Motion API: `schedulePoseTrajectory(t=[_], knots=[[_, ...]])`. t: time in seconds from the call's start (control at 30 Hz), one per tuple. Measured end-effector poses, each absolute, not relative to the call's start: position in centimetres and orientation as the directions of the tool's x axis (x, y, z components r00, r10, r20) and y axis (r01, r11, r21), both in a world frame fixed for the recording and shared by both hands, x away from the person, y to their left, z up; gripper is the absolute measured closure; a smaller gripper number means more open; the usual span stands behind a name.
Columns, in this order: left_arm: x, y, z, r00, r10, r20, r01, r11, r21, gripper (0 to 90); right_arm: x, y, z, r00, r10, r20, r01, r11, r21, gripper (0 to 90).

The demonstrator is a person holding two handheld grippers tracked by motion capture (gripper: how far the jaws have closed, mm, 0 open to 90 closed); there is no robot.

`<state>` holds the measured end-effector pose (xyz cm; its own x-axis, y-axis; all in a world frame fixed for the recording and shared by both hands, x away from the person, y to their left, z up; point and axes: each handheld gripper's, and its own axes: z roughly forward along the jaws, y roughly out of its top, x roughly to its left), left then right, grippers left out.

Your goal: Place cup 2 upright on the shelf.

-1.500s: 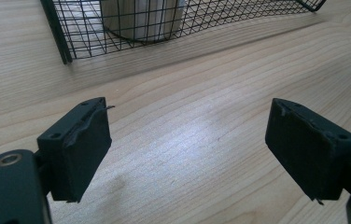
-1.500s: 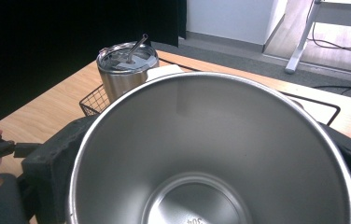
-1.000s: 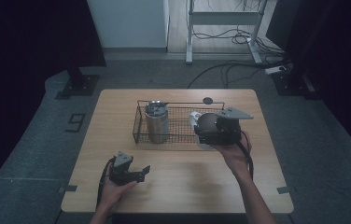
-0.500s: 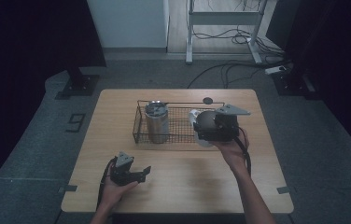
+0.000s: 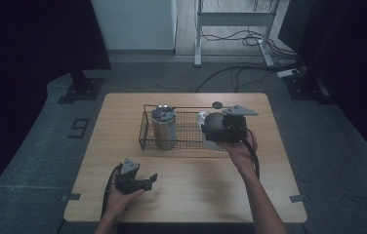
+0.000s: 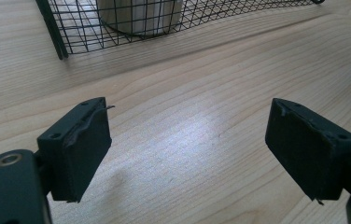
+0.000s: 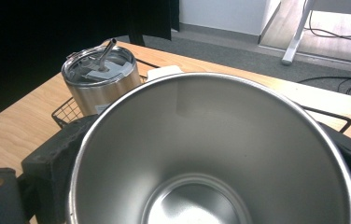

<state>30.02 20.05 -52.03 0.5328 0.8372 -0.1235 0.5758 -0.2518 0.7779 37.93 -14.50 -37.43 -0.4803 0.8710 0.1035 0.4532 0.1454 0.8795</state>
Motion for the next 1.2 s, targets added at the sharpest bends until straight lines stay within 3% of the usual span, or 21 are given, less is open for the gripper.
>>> schedulePoseTrajectory(t=[1.2], knots=[[30.0, 19.8, -52.1, 0.545, 0.825, -0.149, 0.58, -0.244, 0.777, 14.4, 42.9, -12.8, -37.9, -0.454, 0.886, 0.092, 0.497, 0.166, 0.852, 5.6]])
